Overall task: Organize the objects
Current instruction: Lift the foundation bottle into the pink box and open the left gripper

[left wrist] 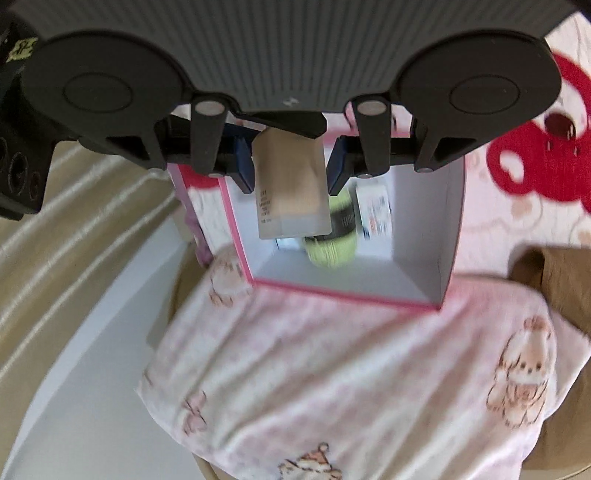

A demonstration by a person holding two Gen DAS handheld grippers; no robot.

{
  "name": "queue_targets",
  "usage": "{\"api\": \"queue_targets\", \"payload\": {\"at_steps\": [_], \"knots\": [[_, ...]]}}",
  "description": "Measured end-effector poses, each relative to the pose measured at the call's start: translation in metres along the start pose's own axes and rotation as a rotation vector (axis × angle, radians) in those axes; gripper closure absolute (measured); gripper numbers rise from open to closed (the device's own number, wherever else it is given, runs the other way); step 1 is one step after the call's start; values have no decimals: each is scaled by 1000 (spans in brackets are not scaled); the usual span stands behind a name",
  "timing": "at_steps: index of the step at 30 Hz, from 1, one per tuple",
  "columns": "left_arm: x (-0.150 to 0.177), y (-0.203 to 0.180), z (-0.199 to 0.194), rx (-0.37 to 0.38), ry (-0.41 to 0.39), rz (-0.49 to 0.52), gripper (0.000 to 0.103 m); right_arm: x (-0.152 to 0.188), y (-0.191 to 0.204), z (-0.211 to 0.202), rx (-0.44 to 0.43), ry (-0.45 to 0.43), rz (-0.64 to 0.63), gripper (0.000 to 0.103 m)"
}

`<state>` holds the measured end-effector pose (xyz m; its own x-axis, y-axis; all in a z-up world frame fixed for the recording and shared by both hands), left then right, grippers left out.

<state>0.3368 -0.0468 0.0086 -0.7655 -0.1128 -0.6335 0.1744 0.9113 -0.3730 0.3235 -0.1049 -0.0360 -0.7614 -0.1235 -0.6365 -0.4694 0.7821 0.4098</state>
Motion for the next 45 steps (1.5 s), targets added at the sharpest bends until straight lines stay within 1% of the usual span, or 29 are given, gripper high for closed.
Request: {"api": "queue_targets", "payload": {"at_steps": [3,6,7,8,9,12,15,18,21,25,27,28,30,33,35,38,39,42,44,45], "knots": [[-19,19,27,14,-3,-33,62,-21,-12,25,36,-1,-7,62],[-27,37,59,20,15,-63,62,-29,-28,52,62,14,-4,62],[-27,42,70,19,24,-74,62,-30,-34,62,71,20,0,62],[-27,46,82,19,35,-63,62,-30,-41,74,83,29,7,62],[-26,53,96,19,48,-81,62,-29,-49,85,93,39,19,62],[-19,67,129,0,82,-81,62,-22,-66,117,107,77,60,62],[-13,79,155,-9,112,-98,62,-17,-80,142,128,112,80,62],[-7,87,174,-6,142,-123,62,-12,-90,158,150,151,101,63],[-3,93,188,-5,156,-140,62,-8,-96,170,179,180,103,63],[0,99,198,-8,161,-164,61,-7,-98,179,200,201,101,63],[0,100,199,-14,160,-159,62,-6,-97,184,227,208,80,63],[1,100,199,-18,159,-158,64,-5,-97,186,248,209,67,64],[3,99,198,-25,157,-151,64,-6,-94,191,298,204,27,64],[4,98,196,-45,139,-140,66,-7,-92,195,331,207,23,64],[5,101,196,-24,132,-163,68,-6,-90,196,337,207,6,63],[8,103,197,4,121,-193,69,-2,-87,189,328,203,-22,62],[9,103,197,5,117,-194,69,-1,-85,184,316,196,-29,59],[11,100,195,-7,112,-179,69,5,-76,164,278,174,-49,53],[7,99,192,-25,109,-153,69,10,-71,148,271,151,-72,52],[5,99,189,-33,109,-139,65,13,-68,138,263,139,-82,52]]}}
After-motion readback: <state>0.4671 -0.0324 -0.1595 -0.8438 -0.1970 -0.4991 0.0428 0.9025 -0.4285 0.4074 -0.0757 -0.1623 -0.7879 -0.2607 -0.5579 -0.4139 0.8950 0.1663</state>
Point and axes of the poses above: each gripper's, at about its wrist camera, not at the fingertips, and z roughly the way its jaws point, y to its left, x to its underside, the point moved 10 cm from there along z, roughly the way its jaws point, and after that the axes turned 4 degrees about z, right-handed, at the moved point
